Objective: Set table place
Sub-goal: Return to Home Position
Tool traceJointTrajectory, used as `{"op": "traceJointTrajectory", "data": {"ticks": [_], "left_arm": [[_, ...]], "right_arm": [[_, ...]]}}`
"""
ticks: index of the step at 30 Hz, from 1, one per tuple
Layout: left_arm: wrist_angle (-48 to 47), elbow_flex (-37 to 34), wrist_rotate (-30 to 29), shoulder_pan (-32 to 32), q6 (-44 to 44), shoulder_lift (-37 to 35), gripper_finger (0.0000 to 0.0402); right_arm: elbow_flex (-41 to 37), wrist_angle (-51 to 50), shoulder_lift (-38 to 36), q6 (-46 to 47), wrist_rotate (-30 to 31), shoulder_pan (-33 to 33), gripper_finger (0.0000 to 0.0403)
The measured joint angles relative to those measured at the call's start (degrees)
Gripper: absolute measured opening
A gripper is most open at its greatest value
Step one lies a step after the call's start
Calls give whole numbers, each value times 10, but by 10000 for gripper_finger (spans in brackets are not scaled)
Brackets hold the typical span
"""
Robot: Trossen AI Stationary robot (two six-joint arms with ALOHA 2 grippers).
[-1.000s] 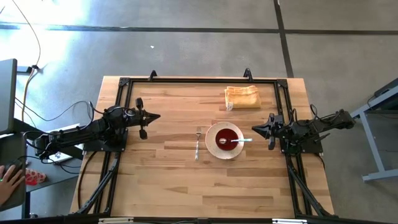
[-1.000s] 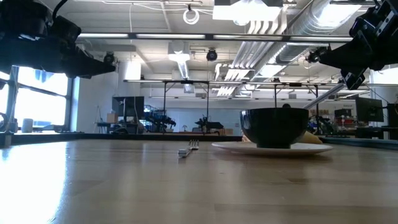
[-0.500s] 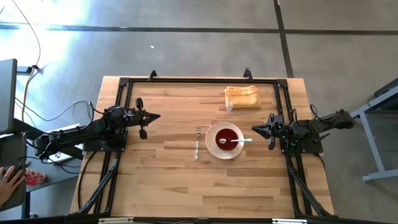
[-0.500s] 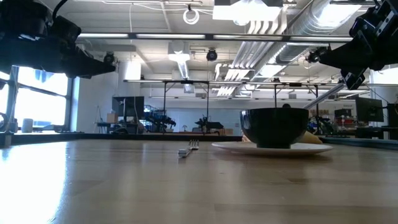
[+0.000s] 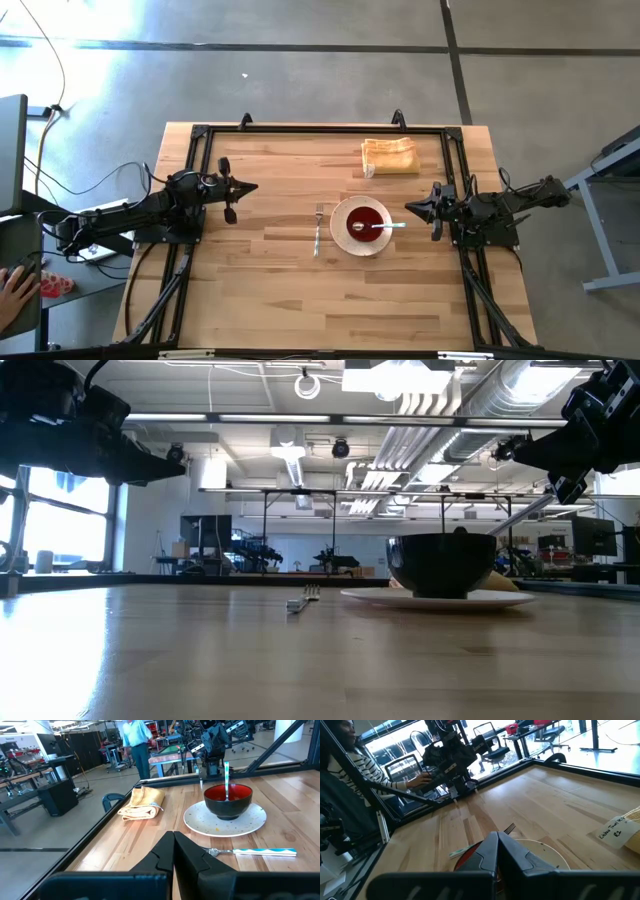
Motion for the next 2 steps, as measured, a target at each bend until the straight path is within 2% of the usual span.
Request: {"op": "traceJointTrajectory", "data": {"ticks": [2], "left_arm": [[0,0,0,0,0,0,1]], "right_arm": [[0,0,0,0,0,0,0]]}}
